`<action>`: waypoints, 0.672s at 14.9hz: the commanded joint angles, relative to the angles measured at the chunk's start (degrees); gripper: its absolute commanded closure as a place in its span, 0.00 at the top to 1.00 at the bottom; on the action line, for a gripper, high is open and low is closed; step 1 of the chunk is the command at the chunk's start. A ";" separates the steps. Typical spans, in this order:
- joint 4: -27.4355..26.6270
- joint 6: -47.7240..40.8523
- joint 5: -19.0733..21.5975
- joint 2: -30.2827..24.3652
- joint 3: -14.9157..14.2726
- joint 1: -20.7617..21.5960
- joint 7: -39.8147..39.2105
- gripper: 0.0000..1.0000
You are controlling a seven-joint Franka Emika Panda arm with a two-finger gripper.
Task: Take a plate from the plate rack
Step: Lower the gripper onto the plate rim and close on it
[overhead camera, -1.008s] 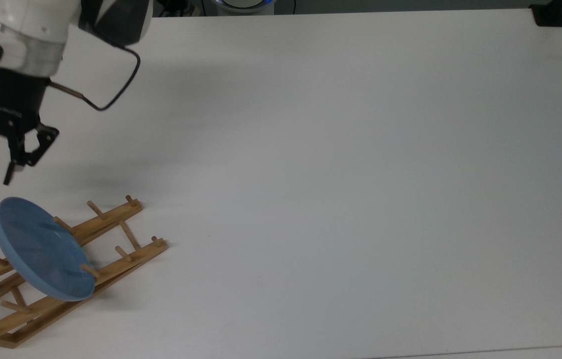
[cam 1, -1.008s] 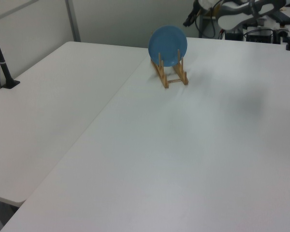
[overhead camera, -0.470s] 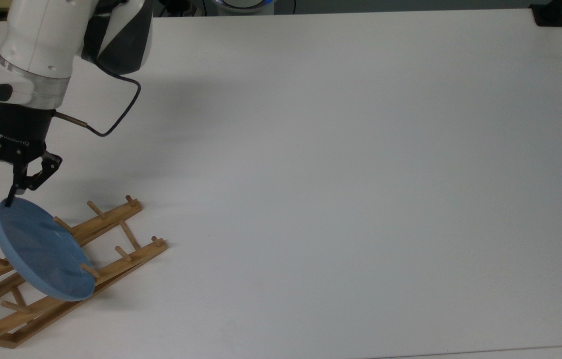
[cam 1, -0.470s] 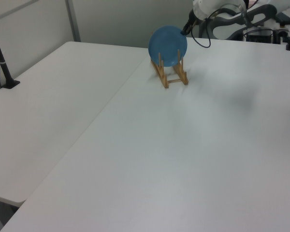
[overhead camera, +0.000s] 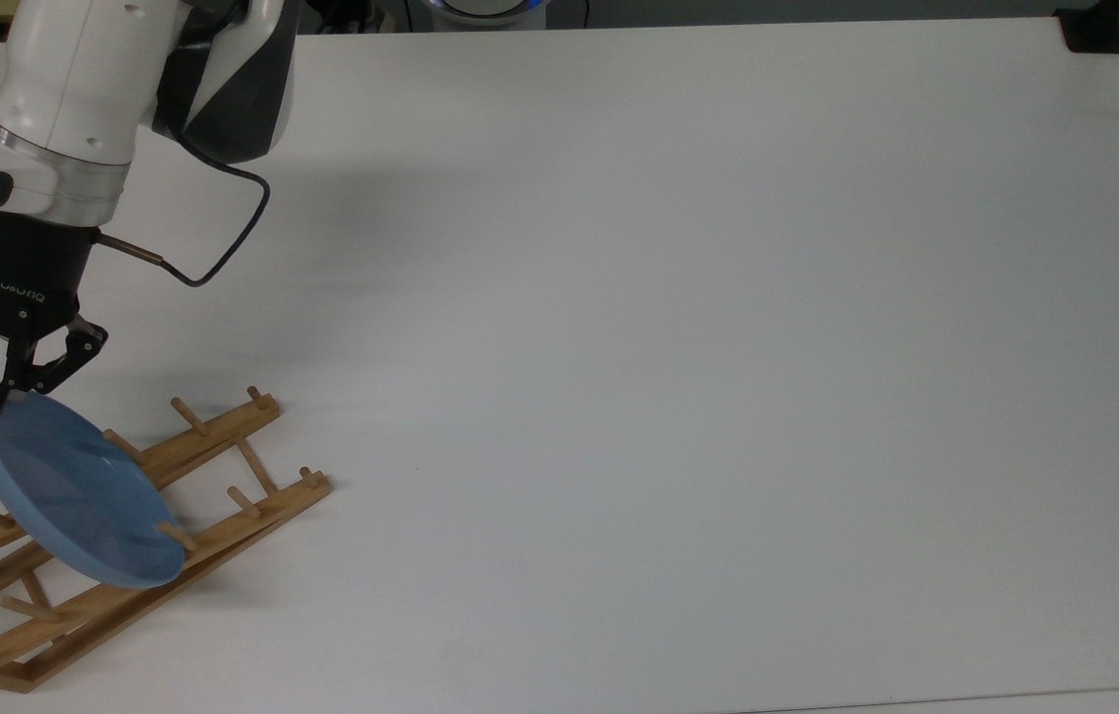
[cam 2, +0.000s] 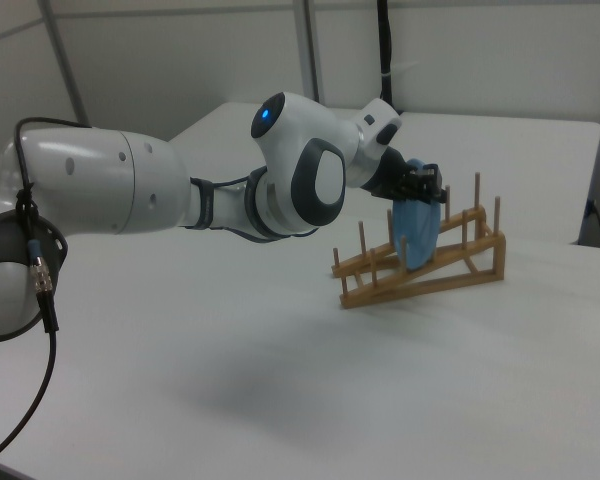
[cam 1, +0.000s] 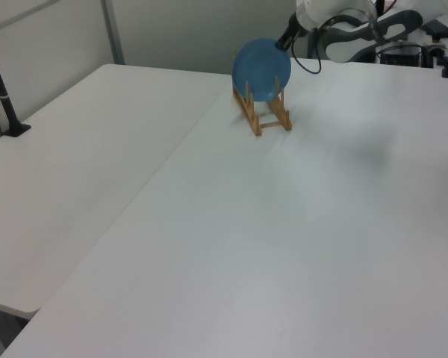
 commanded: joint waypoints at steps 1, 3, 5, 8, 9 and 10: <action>0.13 0.56 -0.55 -0.59 0.01 0.65 1.36 0.22; 0.04 0.47 -0.46 -0.85 0.01 1.17 1.45 0.22; 0.04 0.38 -0.55 -0.94 -0.07 1.26 1.45 0.12; 0.04 0.47 -0.73 -1.03 -0.08 1.18 1.36 0.00; 0.04 0.47 -0.90 -1.12 -0.16 1.09 1.19 0.00; 0.04 0.47 -0.99 -1.64 -0.42 1.00 0.92 0.00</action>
